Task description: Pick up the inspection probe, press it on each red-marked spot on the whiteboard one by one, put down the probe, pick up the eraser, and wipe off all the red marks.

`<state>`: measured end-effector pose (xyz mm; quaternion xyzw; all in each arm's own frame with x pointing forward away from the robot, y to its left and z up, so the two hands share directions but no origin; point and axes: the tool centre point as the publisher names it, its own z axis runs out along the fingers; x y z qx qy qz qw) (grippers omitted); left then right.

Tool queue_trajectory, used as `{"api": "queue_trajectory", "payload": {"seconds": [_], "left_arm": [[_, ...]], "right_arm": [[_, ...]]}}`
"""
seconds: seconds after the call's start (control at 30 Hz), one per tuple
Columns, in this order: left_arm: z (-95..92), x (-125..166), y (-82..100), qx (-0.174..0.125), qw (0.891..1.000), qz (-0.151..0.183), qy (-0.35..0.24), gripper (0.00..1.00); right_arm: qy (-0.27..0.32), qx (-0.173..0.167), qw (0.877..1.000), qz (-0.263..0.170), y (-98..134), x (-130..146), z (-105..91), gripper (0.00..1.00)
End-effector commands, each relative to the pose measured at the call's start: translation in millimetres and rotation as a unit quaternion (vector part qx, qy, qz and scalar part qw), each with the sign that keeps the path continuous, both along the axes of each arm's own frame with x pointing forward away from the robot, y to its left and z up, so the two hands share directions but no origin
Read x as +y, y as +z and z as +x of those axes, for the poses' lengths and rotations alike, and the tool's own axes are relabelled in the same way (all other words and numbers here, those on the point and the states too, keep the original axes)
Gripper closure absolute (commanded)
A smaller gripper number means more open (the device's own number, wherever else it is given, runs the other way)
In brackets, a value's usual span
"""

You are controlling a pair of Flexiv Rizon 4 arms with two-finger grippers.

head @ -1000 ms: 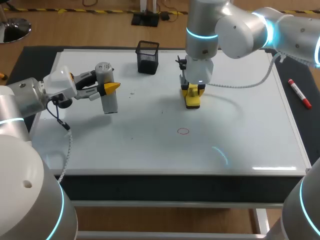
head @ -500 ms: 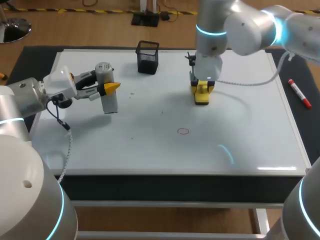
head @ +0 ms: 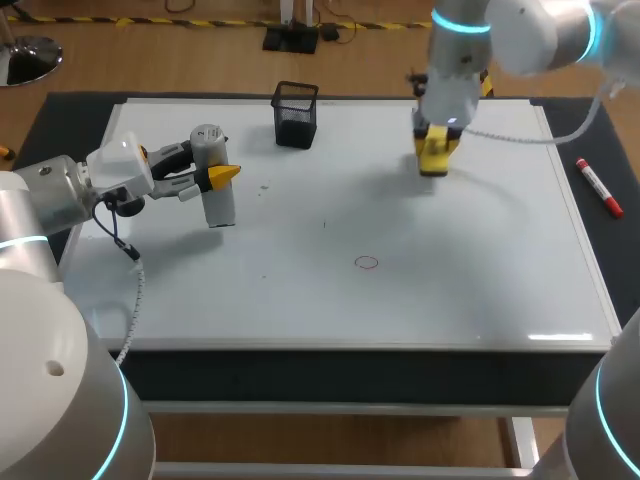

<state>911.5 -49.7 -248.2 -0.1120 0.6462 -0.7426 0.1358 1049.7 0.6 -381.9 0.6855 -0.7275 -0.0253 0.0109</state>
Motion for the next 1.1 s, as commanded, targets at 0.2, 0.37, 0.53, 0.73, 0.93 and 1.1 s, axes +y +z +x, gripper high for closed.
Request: {"api": "queue_trajectory", "payload": {"seconds": [0.2, 0.37, 0.53, 0.73, 0.93, 1.1], "left_arm": [[0.1, -0.9, -0.3, -0.002, 1.000, -0.002, 0.002, 1.00], [0.1, -0.9, -0.3, -0.002, 1.000, -0.002, 0.002, 1.00], [0.1, -0.9, -0.3, -0.002, 1.000, -0.002, 0.002, 1.00], [0.1, -0.9, -0.3, -0.002, 1.000, -0.002, 0.002, 1.00], [0.1, -0.9, -0.3, -0.002, 1.000, -0.002, 0.002, 1.00], [-9.2, -17.2, 0.9, -0.019, 1.000, 0.002, -0.017, 1.00]], "right_arm": [[-0.021, -0.005, 1.000, -0.002, 19.5, -48.2, 20.1, 1.00], [-0.030, -0.010, 0.999, -0.010, 19.3, -71.0, 25.3, 1.00], [-0.051, -0.007, 0.999, -0.005, 23.7, -81.4, 28.2, 1.00], [-0.051, -0.007, 0.999, -0.005, 23.7, -81.4, 28.2, 1.00], [-0.051, -0.007, 0.999, -0.005, 23.7, -81.4, 28.2, 1.00], [-0.051, -0.007, 0.999, -0.005, 23.7, -81.4, 28.2, 1.00]]}}
